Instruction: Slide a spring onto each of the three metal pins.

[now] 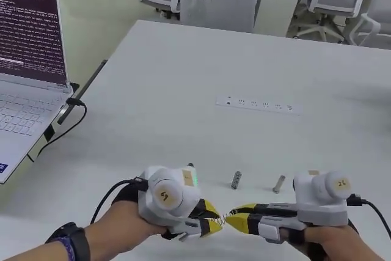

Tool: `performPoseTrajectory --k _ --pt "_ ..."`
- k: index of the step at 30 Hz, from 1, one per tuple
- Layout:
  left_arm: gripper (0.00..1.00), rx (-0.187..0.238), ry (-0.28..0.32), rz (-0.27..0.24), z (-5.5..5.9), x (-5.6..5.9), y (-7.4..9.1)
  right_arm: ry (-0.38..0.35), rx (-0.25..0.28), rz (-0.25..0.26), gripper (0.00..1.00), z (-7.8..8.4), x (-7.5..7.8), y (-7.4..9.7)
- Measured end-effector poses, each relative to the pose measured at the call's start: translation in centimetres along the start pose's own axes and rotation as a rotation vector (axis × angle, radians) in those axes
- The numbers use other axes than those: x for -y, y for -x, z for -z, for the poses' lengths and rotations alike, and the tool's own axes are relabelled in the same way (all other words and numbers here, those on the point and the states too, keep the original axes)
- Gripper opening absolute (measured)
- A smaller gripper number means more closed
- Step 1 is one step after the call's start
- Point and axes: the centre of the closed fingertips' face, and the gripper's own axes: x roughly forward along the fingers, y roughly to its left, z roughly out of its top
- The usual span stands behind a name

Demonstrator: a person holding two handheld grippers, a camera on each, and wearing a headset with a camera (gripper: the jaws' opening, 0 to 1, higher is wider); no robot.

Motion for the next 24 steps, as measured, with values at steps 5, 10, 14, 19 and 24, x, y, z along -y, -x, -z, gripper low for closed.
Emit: performPoseTrajectory --k 5,10,14,19,24 --pt "0.02 0.01 -0.008 0.009 -0.4 0.2 -0.1 0.015 -0.014 -0.009 0.12 0.1 -0.2 0.3" --pt "0.02 0.018 -0.015 0.019 -0.7 0.5 -0.3 0.055 -0.056 -0.017 0.12 0.2 -0.4 0.5" --pt "0.02 0.021 -0.019 0.017 -0.8 0.6 -0.6 0.092 -0.096 -0.027 0.11 0.2 -0.6 0.7" --pt "0.02 0.029 -0.015 0.015 -0.9 0.6 -0.7 0.125 -0.116 -0.037 0.08 -0.3 -1.1 0.7" --pt "0.02 0.046 -0.005 0.008 -1.2 0.5 -0.8 0.145 -0.133 -0.026 0.08 -0.5 -1.0 0.8"
